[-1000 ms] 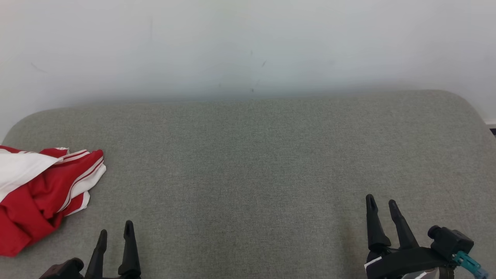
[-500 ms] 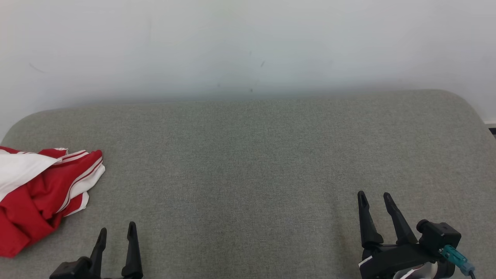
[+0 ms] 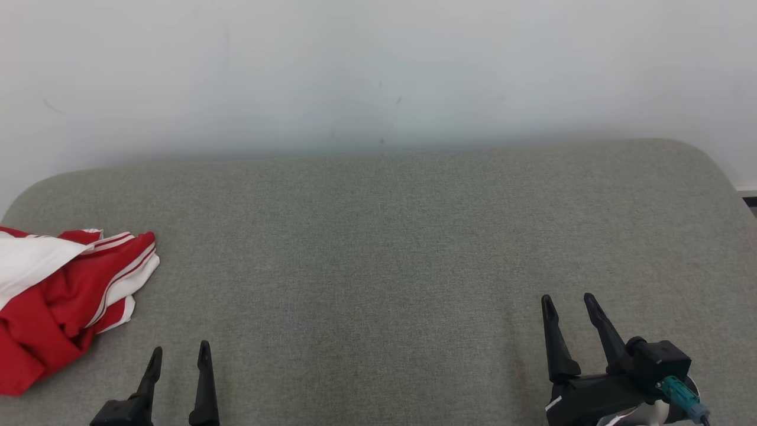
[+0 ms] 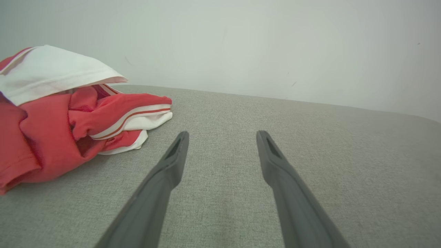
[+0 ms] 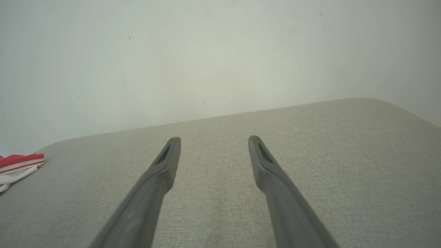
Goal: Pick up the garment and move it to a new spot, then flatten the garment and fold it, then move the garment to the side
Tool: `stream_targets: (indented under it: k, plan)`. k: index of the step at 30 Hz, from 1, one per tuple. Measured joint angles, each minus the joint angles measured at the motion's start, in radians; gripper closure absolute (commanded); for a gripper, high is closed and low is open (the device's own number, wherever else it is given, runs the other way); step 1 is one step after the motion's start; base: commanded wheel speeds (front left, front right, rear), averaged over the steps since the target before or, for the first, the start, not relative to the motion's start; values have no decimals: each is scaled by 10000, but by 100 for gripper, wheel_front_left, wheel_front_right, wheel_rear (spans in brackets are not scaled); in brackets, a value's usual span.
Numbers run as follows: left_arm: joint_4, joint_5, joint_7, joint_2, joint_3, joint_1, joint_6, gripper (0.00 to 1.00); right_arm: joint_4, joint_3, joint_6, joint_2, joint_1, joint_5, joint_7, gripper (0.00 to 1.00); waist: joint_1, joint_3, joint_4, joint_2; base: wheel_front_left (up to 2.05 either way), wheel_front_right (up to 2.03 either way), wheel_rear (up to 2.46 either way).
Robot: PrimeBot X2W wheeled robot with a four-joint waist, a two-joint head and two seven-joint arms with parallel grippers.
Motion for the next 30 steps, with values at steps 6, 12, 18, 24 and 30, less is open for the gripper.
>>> stream_targets:
  k: [6, 12, 18, 24, 30]
  plan:
    - [-42, 351, -113, 2, 0, 33, 59, 0, -35, -151, 0, 92, 94, -568, -98, 0, 0, -29, -32, 0, 0, 0, 0]
    - [-48, 719, -221, 6, -4, 83, 58, 0, -61, -196, 0, 150, 107, -1037, -203, 0, 0, -55, -76, 0, 0, 0, 0]
    - [-257, 1116, -318, 15, 29, 169, 92, 0, -343, -328, 0, 192, 111, -1511, -316, 0, -1, -97, -122, 0, 0, 0, 0]
    - [-337, 1181, -341, 13, 21, 214, 121, 0, -522, -439, 0, 249, 159, -1628, -322, 0, 0, -99, -130, 0, 0, 0, 0]
    - [-316, 1181, -343, 13, 10, 214, 144, 0, -564, -474, 0, 307, 211, -1661, -322, 0, 0, -64, -102, 0, 0, 0, 0]
